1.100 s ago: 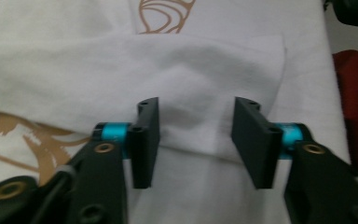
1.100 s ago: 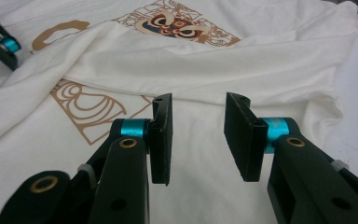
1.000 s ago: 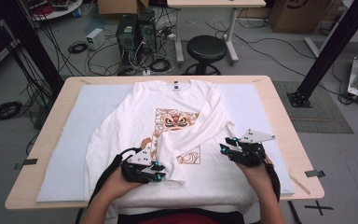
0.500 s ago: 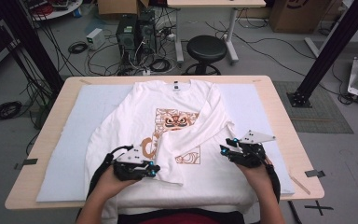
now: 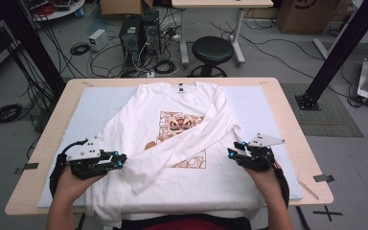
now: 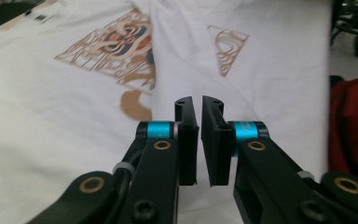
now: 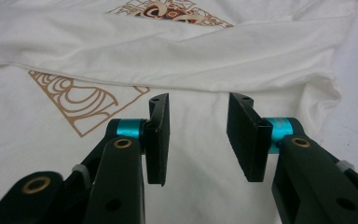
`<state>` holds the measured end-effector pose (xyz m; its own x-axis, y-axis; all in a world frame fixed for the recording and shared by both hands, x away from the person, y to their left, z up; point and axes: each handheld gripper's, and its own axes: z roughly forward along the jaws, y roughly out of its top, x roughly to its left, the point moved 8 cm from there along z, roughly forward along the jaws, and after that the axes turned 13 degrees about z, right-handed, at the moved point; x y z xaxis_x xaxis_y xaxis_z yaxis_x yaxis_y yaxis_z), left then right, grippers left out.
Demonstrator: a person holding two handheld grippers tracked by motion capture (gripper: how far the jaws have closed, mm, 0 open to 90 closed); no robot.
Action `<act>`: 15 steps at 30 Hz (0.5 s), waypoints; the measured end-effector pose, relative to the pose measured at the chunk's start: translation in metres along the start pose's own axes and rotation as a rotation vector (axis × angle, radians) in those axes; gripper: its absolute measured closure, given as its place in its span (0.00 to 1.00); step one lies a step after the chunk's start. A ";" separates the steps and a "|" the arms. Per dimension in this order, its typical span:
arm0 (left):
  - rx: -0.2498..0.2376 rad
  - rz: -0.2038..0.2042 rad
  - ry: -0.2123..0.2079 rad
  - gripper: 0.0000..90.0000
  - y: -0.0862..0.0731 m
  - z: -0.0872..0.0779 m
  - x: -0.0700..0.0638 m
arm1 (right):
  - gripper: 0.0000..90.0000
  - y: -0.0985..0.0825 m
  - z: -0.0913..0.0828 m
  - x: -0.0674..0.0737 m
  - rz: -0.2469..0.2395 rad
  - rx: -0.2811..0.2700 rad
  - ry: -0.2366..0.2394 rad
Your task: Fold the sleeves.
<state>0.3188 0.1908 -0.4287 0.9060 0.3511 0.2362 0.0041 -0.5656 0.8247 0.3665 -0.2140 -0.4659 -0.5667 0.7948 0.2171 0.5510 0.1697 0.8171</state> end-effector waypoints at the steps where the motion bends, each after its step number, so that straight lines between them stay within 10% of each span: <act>1: 0.011 -0.012 0.017 0.87 -0.004 0.000 0.004 | 0.67 0.000 0.000 0.000 0.004 0.000 -0.002; 7: 0.001 -0.026 0.029 0.74 -0.007 0.013 0.007 | 0.67 -0.002 0.002 -0.001 0.005 0.011 0.003; 15: -0.025 0.014 -0.151 0.71 0.007 0.052 -0.022 | 0.66 -0.002 0.002 -0.001 0.010 0.011 0.004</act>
<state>0.3210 0.1403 -0.4546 0.9594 0.2259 0.1688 -0.0174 -0.5502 0.8349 0.3672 -0.2144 -0.4688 -0.5634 0.7942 0.2275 0.5633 0.1679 0.8090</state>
